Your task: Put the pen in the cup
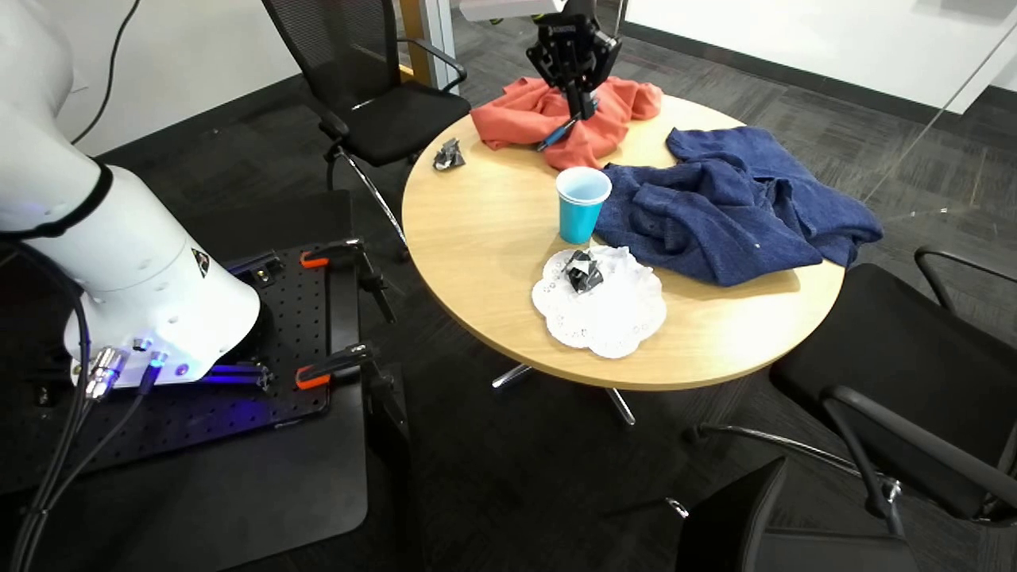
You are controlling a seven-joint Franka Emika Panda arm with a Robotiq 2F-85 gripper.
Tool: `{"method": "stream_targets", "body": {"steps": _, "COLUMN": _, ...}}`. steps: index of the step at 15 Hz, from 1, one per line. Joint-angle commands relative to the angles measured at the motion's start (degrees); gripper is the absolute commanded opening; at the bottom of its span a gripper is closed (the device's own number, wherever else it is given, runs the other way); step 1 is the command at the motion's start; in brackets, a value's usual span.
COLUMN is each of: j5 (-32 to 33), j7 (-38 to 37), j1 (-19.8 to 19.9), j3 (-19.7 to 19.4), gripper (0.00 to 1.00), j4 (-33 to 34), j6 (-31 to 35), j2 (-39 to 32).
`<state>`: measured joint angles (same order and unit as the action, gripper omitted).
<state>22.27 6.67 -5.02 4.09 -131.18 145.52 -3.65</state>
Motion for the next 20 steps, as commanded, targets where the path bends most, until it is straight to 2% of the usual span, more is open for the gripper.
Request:
{"method": "stream_targets", "body": {"steps": 1, "j5": -8.55, "j7": 8.91, "j1": 1.4, "j3": 0.05, "gripper": 0.04, "j4": 0.23, "j6": 3.6, "j2": -0.13}}
{"method": "stream_targets", "body": {"steps": 6, "j5": -15.31, "j7": 13.16, "j1": 2.6, "j3": -0.41, "gripper": 0.04, "j4": -0.45, "j6": 4.51, "j2": 0.58}}
{"method": "stream_targets", "body": {"steps": 8, "j5": -13.12, "j7": 10.62, "j1": 2.09, "j3": -0.41, "gripper": 0.04, "j4": 0.1, "j6": 3.09, "j2": -0.02}}
{"method": "stream_targets", "body": {"steps": 9, "j5": -13.11, "j7": 10.62, "j1": 2.24, "j3": -0.54, "gripper": 0.15, "j4": 0.09, "j6": 3.09, "j2": -0.04}}
{"method": "stream_targets", "body": {"steps": 14, "j5": -13.12, "j7": 10.62, "j1": 2.1, "j3": -0.36, "gripper": 0.15, "j4": 0.06, "j6": 3.09, "j2": -0.21}}
{"method": "stream_targets", "body": {"steps": 15, "j5": -13.12, "j7": 10.62, "j1": 2.1, "j3": -0.36, "gripper": 0.04, "j4": 0.06, "j6": 3.09, "j2": -0.21}}
{"method": "stream_targets", "body": {"steps": 20, "j5": -23.69, "j7": 24.9, "j1": 3.66, "j3": 0.4, "gripper": 0.04, "j4": 0.47, "j6": 5.74, "j2": -1.7}}
